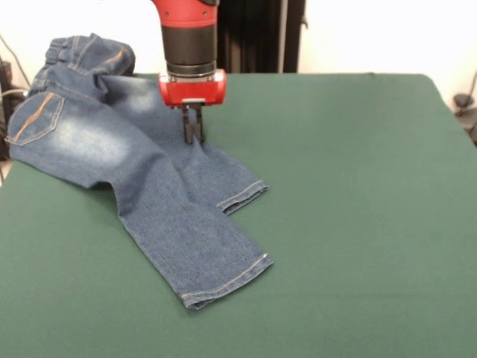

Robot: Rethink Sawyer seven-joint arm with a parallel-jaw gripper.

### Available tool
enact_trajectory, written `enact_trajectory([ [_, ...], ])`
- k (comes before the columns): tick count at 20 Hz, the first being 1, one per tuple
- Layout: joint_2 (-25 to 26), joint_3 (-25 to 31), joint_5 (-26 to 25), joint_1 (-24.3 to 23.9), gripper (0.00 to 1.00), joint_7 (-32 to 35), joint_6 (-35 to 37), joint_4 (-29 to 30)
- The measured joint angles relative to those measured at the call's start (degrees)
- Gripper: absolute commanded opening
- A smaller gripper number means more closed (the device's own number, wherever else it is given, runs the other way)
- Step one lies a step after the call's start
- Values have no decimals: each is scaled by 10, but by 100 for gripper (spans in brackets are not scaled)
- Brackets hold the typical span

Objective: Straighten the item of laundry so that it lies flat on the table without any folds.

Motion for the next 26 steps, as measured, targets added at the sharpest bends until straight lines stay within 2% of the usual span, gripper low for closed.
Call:
enact_trajectory([
  [14,1,0,0,0,0,0,0,-1],
  [26,4,-2,38,1,0,0,1,0],
])
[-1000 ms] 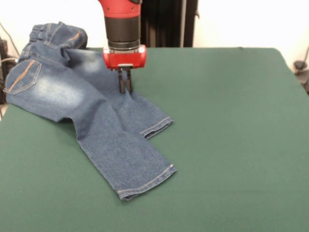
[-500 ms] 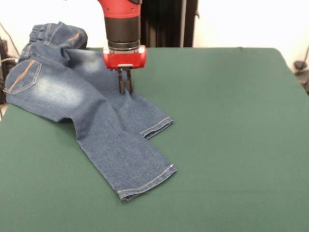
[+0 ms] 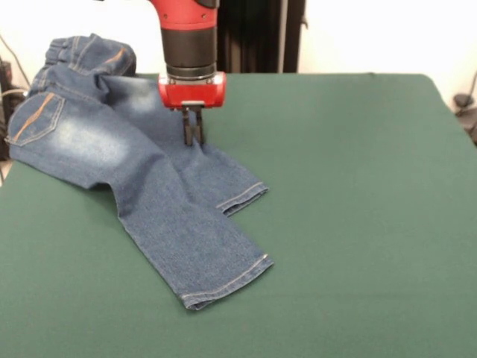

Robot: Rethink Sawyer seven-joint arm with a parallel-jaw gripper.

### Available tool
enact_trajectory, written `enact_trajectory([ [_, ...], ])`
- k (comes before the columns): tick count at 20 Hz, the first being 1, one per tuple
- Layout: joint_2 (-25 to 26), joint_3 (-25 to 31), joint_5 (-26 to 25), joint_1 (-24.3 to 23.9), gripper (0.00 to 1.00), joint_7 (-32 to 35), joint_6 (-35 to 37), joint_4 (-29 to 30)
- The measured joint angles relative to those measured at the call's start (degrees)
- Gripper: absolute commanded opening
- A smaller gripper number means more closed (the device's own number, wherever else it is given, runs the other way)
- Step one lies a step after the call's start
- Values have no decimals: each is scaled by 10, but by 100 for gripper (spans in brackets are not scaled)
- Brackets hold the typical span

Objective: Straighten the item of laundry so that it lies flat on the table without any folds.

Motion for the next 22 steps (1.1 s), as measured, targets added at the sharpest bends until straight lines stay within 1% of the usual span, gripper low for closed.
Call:
enact_trajectory([
  [10,3,-21,56,23,0,0,0,0],
  [17,4,-27,85,29,0,0,0,0],
  [18,5,-27,97,31,0,0,-2,0],
  [22,8,-30,119,40,0,1,-15,0],
])
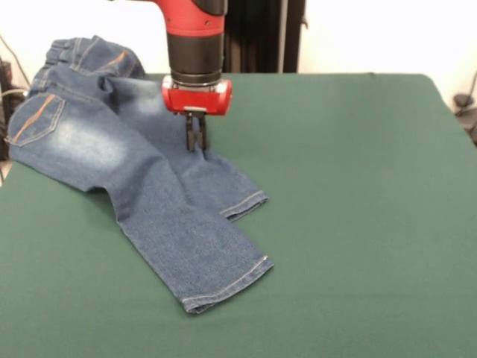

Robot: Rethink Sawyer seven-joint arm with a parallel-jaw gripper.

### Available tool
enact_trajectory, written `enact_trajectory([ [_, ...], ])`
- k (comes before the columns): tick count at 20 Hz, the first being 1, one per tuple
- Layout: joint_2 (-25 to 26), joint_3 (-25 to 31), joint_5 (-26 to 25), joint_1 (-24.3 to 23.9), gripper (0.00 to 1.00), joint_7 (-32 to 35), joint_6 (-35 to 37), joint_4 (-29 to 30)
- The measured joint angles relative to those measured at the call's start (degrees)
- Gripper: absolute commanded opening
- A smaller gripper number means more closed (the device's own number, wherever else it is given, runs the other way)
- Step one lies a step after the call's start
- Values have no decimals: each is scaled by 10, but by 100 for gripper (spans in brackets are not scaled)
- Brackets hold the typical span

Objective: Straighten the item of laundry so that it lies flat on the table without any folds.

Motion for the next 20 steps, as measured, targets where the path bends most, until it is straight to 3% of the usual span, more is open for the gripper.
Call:
enact_trajectory([
  [12,12,-11,58,40,0,1,-67,-1],
  [20,13,-7,91,48,0,1,-71,-1],
])
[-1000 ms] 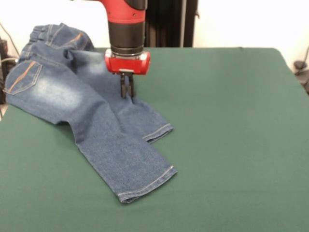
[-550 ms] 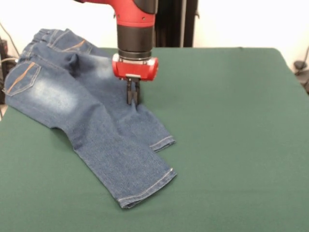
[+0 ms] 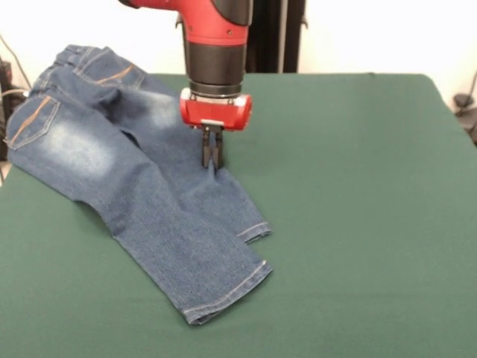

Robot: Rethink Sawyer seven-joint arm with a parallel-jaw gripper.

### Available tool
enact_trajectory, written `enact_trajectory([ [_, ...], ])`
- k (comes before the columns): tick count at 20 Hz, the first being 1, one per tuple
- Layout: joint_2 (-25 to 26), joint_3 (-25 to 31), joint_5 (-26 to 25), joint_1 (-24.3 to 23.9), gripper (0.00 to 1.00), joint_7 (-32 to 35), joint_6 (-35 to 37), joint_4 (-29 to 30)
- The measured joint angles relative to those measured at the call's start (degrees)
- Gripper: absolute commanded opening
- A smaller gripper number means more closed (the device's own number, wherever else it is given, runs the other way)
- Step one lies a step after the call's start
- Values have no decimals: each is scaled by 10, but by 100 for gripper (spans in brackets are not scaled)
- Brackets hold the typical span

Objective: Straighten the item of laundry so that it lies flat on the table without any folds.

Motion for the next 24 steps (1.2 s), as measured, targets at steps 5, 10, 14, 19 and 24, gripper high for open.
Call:
enact_trajectory([
  [5,-5,14,10,-2,0,0,0,0],
  [10,-26,50,10,-21,0,0,13,10],
  [14,-58,91,9,-50,0,0,26,30],
  [19,-83,129,9,-80,0,0,35,49],
  [24,-91,156,9,-106,0,0,56,63],
])
